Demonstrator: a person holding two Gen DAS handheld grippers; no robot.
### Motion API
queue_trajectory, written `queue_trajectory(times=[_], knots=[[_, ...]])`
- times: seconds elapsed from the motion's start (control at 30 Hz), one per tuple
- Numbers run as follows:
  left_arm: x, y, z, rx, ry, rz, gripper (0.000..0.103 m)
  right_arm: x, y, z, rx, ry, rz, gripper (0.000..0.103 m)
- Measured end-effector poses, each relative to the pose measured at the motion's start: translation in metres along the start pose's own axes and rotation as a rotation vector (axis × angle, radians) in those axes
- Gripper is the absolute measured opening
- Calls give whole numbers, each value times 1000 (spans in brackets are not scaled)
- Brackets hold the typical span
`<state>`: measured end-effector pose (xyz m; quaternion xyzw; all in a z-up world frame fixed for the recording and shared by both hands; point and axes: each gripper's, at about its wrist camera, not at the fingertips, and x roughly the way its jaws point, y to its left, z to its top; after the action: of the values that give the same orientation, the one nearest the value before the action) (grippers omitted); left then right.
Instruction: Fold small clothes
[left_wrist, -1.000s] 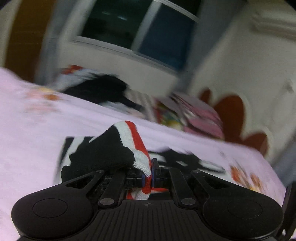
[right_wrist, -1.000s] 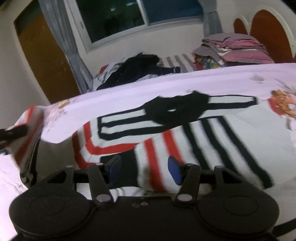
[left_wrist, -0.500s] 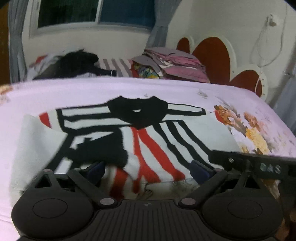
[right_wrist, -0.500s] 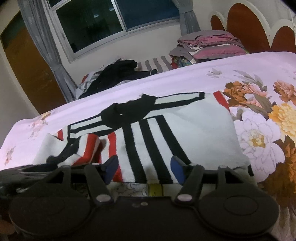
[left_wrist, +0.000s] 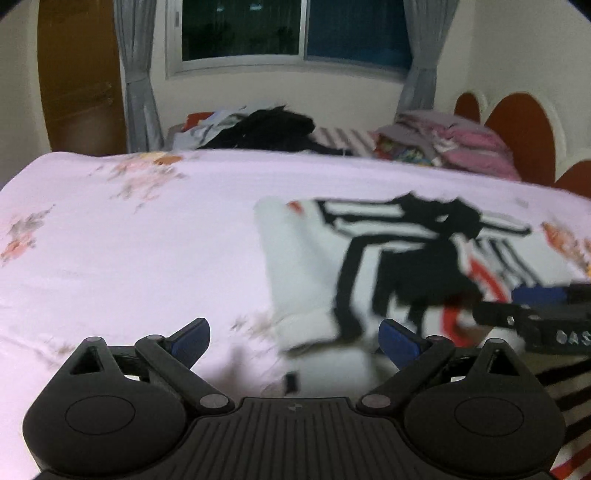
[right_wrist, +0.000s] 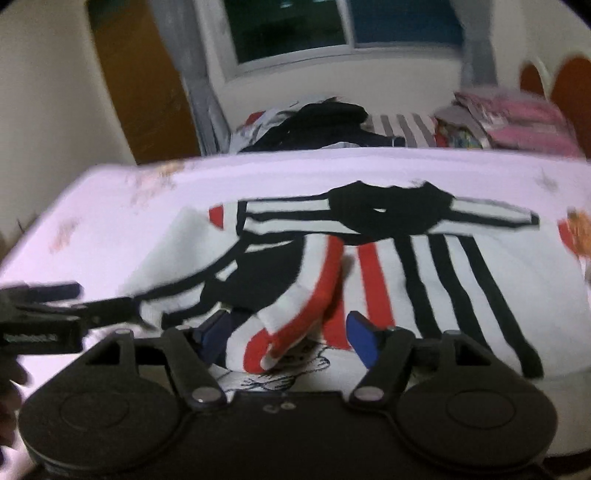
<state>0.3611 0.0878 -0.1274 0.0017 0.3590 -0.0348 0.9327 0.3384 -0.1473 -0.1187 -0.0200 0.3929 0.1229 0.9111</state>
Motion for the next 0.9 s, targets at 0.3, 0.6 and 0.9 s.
queue_trajectory(times=[0.3, 0.6, 0.9], knots=[[33, -14, -9, 63, -8, 26, 70, 25, -4, 5, 4, 34, -48, 24], [53, -17, -3, 34, 0, 29, 47, -9, -88, 13, 297, -79, -88, 7], [60, -17, -11, 0, 37, 6, 37, -4, -137, -15, 485, -6, -41, 32]])
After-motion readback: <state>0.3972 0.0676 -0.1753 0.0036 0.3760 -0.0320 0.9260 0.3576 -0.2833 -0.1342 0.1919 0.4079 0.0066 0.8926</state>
